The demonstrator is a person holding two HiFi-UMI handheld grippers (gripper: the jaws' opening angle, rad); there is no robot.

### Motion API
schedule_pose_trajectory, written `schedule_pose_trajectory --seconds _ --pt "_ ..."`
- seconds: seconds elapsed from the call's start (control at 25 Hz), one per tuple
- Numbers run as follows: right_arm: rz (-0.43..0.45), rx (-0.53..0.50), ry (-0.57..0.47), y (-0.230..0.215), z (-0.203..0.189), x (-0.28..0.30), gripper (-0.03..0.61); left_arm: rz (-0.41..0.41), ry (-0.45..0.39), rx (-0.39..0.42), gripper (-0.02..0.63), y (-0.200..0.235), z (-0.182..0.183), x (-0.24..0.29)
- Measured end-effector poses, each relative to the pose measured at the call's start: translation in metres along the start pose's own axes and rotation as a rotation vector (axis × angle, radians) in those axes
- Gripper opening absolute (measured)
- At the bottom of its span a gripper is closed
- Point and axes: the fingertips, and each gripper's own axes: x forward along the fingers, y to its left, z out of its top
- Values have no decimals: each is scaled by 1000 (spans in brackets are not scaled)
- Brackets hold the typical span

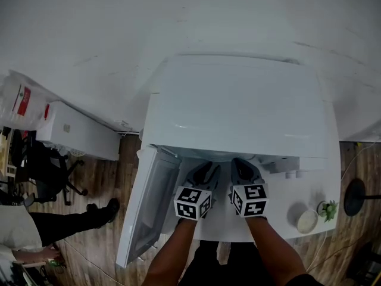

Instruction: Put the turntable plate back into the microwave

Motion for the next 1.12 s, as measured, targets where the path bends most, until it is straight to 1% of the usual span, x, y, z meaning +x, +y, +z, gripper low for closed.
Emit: schedule_pose_trajectory --seconds 0.08,0.16,0.24,0.36,0.56,0.76,0.92,1.04,1.12 --pt "0 -9 -8 2 1 -2 17 19 -12 18 114 0 2 -4" --pt "1 -5 -20 3 1 -8 17 46 -38 35 72 0 6 -10" --pt "6 -2 -42 6 5 -17 17 68 -70 53 47 -2 12 -19" --pt "21 -11 -82 13 17 -35 17 76 -106 95 34 -11 22 -32" --pt "54 -51 -147 31 44 -75 17 52 -145 138 32 -37 44 -56" --pt "76 -55 -193 46 67 -110 17 9 -167 172 32 -65 63 -86" --pt "97 -89 -210 59 80 -128 17 -11 -200 163 32 -83 79 -104" --pt "126 -129 -220 72 88 -140 17 -25 -223 190 32 -91 87 -112" --pt "142 -153 -223 80 90 -146 17 -31 -221 198 32 -96 88 -116"
